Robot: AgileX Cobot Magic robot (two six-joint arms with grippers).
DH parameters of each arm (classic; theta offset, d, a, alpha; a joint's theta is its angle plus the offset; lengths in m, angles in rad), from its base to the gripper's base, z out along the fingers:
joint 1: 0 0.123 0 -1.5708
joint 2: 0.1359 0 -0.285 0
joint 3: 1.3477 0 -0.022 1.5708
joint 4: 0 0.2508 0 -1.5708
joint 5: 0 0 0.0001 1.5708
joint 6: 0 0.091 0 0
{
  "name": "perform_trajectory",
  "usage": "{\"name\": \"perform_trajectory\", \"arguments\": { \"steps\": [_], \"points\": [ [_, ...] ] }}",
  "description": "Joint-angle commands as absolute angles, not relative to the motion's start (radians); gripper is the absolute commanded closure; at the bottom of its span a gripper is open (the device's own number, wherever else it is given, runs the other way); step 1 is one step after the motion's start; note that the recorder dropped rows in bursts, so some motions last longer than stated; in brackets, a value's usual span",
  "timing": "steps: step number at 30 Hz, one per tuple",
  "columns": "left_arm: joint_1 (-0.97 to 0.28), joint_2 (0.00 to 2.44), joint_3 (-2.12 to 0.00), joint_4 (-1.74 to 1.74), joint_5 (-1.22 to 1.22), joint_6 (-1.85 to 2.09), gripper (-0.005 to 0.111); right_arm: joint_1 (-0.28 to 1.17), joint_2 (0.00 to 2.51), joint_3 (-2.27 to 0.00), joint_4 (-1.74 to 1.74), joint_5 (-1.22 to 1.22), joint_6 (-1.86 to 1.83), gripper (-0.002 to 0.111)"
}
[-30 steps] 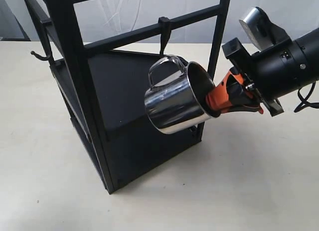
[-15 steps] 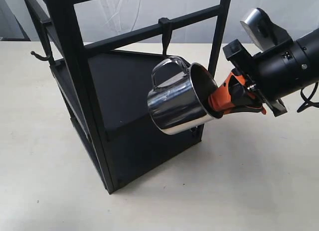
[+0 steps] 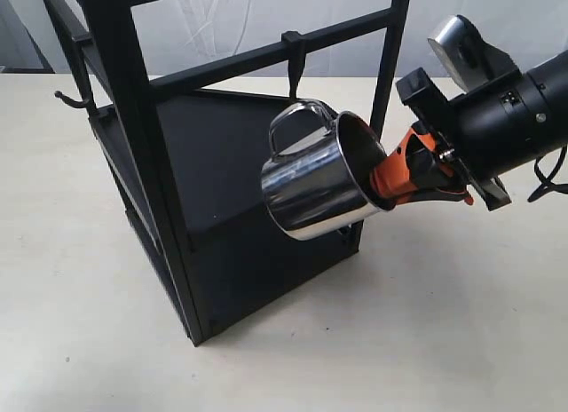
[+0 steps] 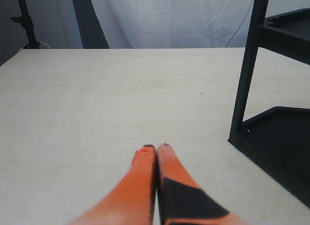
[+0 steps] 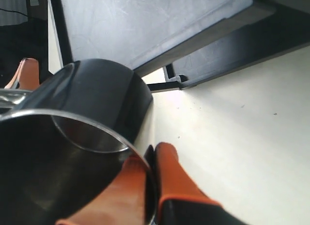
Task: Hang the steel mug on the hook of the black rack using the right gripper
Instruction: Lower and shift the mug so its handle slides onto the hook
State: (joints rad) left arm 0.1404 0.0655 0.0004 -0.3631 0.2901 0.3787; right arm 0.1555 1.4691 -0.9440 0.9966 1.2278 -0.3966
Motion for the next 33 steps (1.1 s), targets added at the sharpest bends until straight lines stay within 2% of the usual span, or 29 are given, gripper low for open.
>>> {"name": "perform_trajectory", "arguments": {
  "steps": [1, 17, 33],
  "points": [
    [0.136, 0.058, 0.000, -0.373, 0.276, 0.380, 0.105, 0.151, 1.471, -0.943, 0.975, 1.221, -0.400, 0.109],
    [0.136, 0.058, 0.000, -0.373, 0.278, 0.380, 0.105, 0.151, 1.471, -0.943, 1.096, 1.221, -0.373, 0.109],
    [0.136, 0.058, 0.000, -0.375, 0.278, 0.380, 0.105, 0.151, 1.471, -0.943, 1.060, 1.221, -0.251, 0.109]
  ]
}}
